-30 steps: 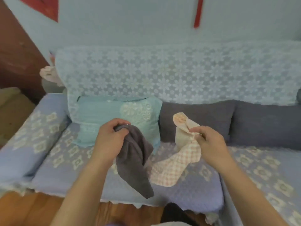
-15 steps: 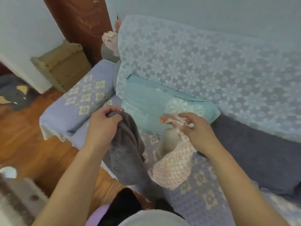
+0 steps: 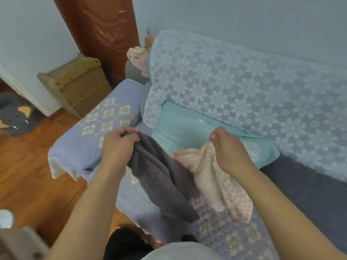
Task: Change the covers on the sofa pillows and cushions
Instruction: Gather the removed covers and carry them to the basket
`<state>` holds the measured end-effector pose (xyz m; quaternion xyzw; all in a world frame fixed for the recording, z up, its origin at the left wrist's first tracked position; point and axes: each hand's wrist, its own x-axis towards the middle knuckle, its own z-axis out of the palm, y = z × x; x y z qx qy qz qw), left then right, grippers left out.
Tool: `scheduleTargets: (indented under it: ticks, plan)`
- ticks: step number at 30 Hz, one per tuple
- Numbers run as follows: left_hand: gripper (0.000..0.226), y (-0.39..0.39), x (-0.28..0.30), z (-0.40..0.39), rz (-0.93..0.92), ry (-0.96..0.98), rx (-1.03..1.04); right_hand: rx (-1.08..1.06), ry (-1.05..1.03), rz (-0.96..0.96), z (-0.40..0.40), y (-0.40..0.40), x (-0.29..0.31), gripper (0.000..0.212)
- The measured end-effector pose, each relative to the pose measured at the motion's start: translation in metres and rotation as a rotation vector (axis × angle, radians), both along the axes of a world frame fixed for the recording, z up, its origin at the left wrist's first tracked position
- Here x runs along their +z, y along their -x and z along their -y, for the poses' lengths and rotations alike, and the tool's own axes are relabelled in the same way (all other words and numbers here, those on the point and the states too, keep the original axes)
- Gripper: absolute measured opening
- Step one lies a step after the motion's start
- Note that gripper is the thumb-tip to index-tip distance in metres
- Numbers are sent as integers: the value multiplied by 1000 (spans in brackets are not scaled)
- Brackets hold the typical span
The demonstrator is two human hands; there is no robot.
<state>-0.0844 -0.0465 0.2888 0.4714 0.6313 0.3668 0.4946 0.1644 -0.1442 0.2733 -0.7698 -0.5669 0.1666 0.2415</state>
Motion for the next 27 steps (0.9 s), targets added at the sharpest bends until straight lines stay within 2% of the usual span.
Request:
scheduleTargets:
  ticks: [2,4,7,10,14,17,21,24,27]
  plan:
    - [19,38,6,-30,29,12,12,99,6,20,-41,38,15,19]
    - [18,83,15,-63,60,7,18,147,-29,-78,-88,85,28,19]
    - [15,163,26,-126,105,-46,9,48,-185,-312,-169,168,50,22]
    - [15,250,39,-195,128,-57,-76,-11,-225,-484,-258,254,62,22]
    - [16,363,59,-261,88,-49,-139,37,-197,-483,-354,372,78,23]
    - [20,439,80,-298,129,-105,-57,31,-252,-547,-397,446,100,26]
    - [20,537,90,-352,200,-183,205,126,-319,-626,-456,545,109,27]
    - [17,601,72,-388,173,-185,321,207,-187,-696,-503,613,88,22]
    - [21,667,49,-427,125,-149,434,234,3,-822,-561,672,58,6]
